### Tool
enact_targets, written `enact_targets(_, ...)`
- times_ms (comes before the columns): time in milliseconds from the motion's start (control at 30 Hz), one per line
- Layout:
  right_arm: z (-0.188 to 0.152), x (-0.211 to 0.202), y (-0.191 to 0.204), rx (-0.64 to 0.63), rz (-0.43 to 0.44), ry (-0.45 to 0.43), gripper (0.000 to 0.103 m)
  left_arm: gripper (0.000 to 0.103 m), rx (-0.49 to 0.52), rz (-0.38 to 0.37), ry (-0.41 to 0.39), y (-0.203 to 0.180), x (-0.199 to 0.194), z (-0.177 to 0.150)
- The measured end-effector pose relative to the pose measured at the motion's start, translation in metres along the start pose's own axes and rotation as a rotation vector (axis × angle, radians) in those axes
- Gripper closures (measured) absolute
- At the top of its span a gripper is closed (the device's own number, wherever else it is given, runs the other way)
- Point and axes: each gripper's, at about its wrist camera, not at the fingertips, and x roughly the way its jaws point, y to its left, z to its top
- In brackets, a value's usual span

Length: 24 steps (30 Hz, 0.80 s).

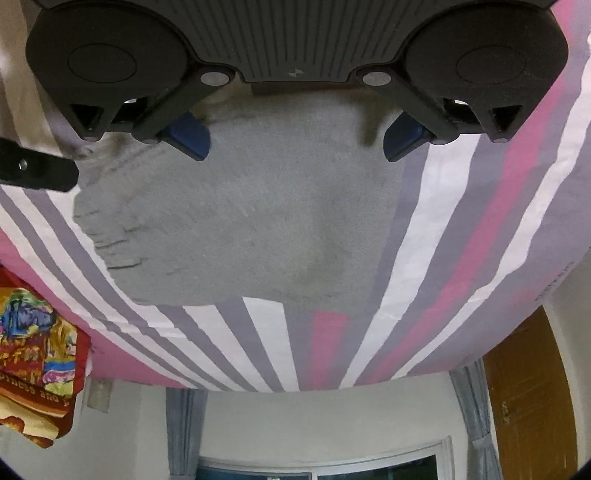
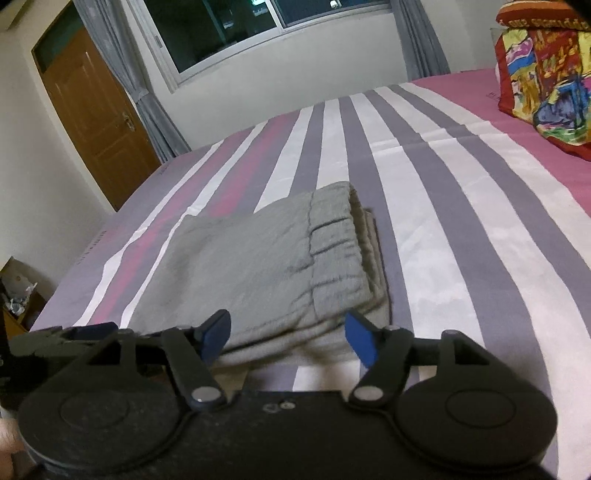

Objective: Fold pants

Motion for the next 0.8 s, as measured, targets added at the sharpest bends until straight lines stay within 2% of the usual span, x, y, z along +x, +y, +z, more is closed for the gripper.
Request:
enact_targets(267, -0.022, -0.044, 0.004, 0.032, 0.01, 0.008, 0.018, 0.0, 0.018, 0.054, 0.026, 0.002, -0.061, -0.02)
enact_targets(400, -0.033, -0.07, 0.011, 0.046, 0.029, 0.024, 0.008, 0.0, 0.029, 0.066, -0.032, 0.006, -0.108, -0.038)
enact_targets(500, -0.04, -0.098, 0.023, 0.016, 0.048, 0.003, 0.0, 0.0, 0.038, 0.072, -0.089, 0.01, -0.146, -0.048)
enact_targets(600, -0.044, -0.123, 0.037, -0.044, 0.042, -0.008, 0.0, 0.0, 0.041, 0.063, -0.149, 0.013, -0.184, -0.056)
enact_targets(733, -0.048, -0.15, 0.055, -0.104, -0.015, 0.015, 0.0, 0.0, 0.022, 0.036, -0.205, 0.019, -0.227, -0.068)
enact_targets(800, -0.053, -0.169, 0.059, -0.108, -0.034, -0.043, 0.0, 0.0, 0.017, 0.058, -0.217, 0.02, -0.24, -0.072)
